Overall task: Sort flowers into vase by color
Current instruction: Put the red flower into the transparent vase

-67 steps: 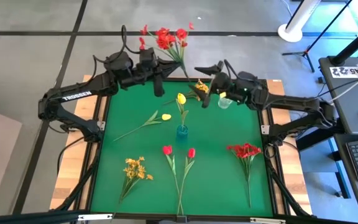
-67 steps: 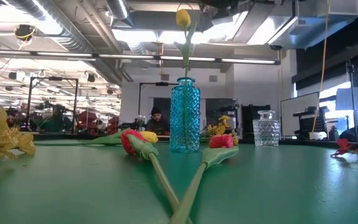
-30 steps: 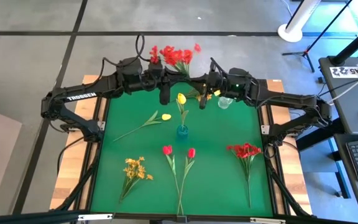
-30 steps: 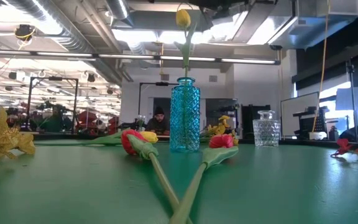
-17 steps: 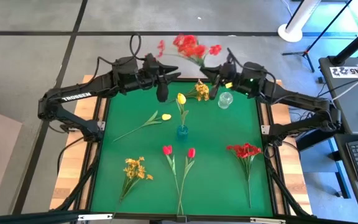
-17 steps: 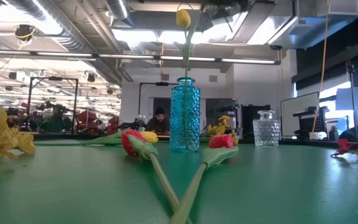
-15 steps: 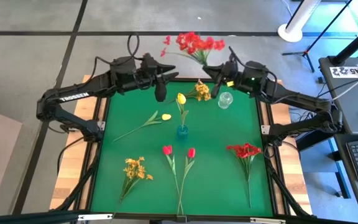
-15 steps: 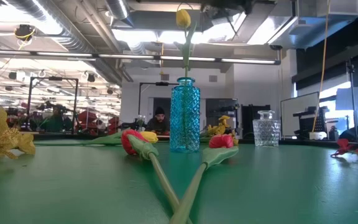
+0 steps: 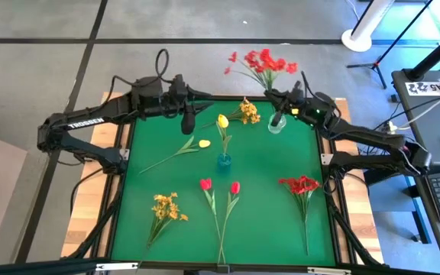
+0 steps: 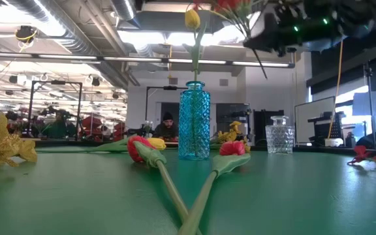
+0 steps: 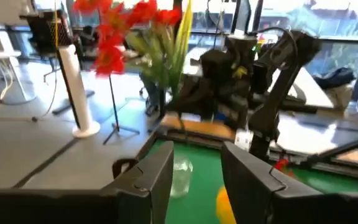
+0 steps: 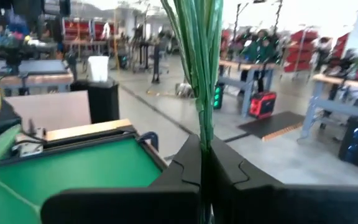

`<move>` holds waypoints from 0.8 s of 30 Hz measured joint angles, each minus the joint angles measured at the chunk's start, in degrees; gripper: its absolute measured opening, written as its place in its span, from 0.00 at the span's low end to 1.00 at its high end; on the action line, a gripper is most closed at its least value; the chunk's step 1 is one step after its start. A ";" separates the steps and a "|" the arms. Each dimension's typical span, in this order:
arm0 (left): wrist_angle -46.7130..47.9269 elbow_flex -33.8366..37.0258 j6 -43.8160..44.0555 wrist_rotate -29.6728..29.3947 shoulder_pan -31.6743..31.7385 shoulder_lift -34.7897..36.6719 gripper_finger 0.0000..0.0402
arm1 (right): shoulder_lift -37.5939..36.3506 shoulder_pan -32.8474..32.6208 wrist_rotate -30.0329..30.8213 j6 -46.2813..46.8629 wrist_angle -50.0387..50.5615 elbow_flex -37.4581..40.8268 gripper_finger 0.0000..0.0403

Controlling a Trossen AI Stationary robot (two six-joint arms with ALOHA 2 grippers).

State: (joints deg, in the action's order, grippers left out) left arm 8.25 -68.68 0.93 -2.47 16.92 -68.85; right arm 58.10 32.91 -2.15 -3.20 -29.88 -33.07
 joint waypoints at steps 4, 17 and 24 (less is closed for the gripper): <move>-7.23 7.94 1.39 0.53 3.07 4.20 0.29 | -0.80 2.39 0.45 1.12 -11.71 7.88 0.01; -21.69 25.33 7.56 0.49 5.68 10.97 0.24 | -0.50 4.74 7.33 1.44 -22.52 18.73 0.01; -22.03 27.15 9.65 0.48 5.66 10.80 0.24 | 3.92 4.63 11.11 1.38 -23.73 18.98 0.02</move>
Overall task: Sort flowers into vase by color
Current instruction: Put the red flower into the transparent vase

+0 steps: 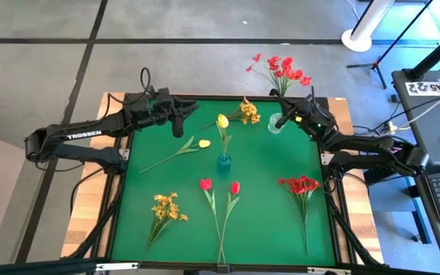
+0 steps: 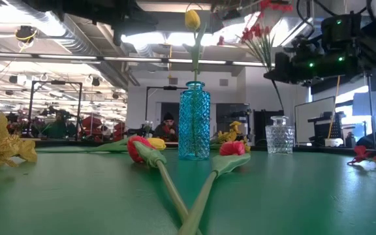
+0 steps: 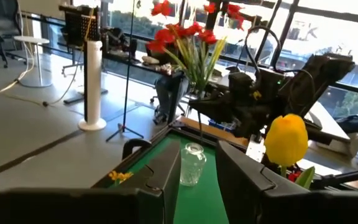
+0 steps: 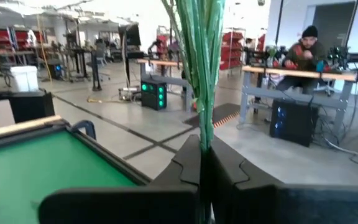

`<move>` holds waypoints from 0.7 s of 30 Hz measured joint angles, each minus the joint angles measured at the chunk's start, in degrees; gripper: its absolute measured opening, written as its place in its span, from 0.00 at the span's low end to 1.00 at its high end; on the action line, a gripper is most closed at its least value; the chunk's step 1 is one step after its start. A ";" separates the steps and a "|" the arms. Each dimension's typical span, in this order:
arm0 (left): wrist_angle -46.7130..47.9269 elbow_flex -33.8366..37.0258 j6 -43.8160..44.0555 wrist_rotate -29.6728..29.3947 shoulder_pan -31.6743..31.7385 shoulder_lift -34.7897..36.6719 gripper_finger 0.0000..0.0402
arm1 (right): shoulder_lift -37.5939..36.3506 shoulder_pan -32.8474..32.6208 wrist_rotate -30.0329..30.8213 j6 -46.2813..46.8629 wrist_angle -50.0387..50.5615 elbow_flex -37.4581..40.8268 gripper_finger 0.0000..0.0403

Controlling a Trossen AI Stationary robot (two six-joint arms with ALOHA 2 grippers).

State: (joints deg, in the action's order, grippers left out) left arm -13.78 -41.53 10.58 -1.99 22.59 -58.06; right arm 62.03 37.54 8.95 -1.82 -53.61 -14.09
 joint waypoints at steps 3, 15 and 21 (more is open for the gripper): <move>-0.07 0.07 0.01 -0.04 -0.44 -0.01 0.24 | 3.39 0.00 0.99 -0.25 -3.07 0.00 0.02; 0.44 0.08 0.01 -0.04 -2.64 -0.01 0.24 | 14.16 0.00 3.72 -1.86 -8.80 -0.02 0.03; 1.30 0.08 0.01 -0.04 -2.86 -0.01 0.24 | 14.60 0.00 4.11 -1.90 -7.83 -0.02 0.08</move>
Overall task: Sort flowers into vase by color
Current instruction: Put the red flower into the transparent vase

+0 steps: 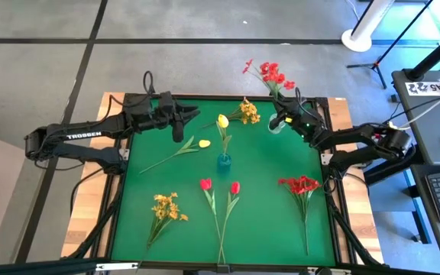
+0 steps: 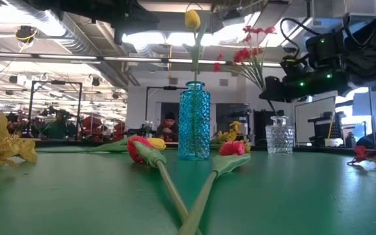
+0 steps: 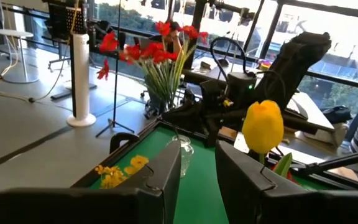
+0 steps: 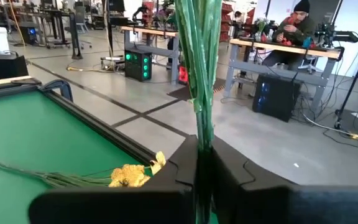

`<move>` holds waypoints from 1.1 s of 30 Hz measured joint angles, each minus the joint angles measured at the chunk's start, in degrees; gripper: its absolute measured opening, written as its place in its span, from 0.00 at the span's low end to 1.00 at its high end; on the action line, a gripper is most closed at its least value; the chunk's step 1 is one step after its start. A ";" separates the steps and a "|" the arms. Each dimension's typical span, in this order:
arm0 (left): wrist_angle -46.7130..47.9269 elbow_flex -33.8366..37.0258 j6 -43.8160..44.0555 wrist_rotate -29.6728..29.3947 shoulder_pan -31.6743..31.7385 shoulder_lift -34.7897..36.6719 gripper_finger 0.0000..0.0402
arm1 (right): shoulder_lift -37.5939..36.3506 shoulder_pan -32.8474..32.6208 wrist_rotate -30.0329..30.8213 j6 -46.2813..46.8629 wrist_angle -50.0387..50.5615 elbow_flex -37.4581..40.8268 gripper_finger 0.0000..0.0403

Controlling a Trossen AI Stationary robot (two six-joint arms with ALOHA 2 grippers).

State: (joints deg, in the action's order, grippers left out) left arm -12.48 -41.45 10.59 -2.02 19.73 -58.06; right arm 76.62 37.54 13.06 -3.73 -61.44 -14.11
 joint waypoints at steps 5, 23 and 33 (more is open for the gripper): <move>1.69 0.00 0.00 -0.04 0.00 0.00 0.24 | -2.40 0.00 0.02 0.00 1.53 0.00 0.17; 2.61 0.01 -0.17 -0.50 0.02 0.00 0.24 | -22.38 -0.02 -0.93 1.95 26.67 0.00 0.59; 2.61 0.02 -0.17 -0.50 0.00 0.00 0.24 | -38.32 -0.04 -8.21 5.30 37.22 0.00 0.62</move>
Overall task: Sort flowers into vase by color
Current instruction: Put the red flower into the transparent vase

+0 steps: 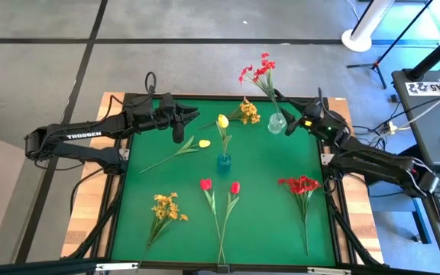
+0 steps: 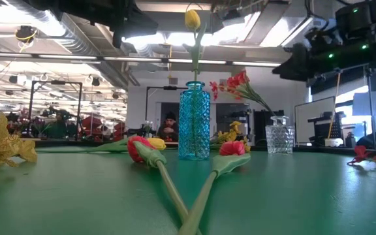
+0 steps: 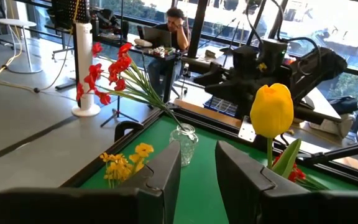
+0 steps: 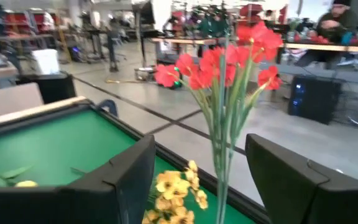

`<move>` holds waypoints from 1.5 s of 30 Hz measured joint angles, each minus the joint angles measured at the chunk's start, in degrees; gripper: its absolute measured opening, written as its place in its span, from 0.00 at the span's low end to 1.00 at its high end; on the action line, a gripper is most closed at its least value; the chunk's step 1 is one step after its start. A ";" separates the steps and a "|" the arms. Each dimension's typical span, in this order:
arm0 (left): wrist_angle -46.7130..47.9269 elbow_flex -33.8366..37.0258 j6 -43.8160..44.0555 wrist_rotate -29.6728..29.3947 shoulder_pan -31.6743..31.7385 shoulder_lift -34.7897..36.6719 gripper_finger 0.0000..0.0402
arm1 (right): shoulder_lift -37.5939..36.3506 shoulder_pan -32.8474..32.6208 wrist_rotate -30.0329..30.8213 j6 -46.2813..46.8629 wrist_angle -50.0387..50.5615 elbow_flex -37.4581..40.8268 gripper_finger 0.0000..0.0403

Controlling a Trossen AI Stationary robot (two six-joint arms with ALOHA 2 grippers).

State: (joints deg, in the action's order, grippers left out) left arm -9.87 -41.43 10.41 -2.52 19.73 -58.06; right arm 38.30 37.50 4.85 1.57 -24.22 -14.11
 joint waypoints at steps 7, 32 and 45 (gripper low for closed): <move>-0.21 0.00 -0.02 0.00 0.00 0.00 0.24 | 1.79 0.01 0.60 2.99 4.39 -1.77 0.62; 0.22 0.00 1.05 0.04 -0.07 -0.01 0.24 | 34.32 11.65 -10.72 -7.89 34.30 -41.17 0.62; 0.35 0.00 1.05 0.04 -0.07 -0.02 0.24 | 37.25 13.24 -11.99 -9.58 34.63 -41.40 0.44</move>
State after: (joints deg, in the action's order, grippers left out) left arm -9.52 -41.43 11.46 -2.48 19.66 -58.08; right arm 75.55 50.74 -7.14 -8.01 10.41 -55.51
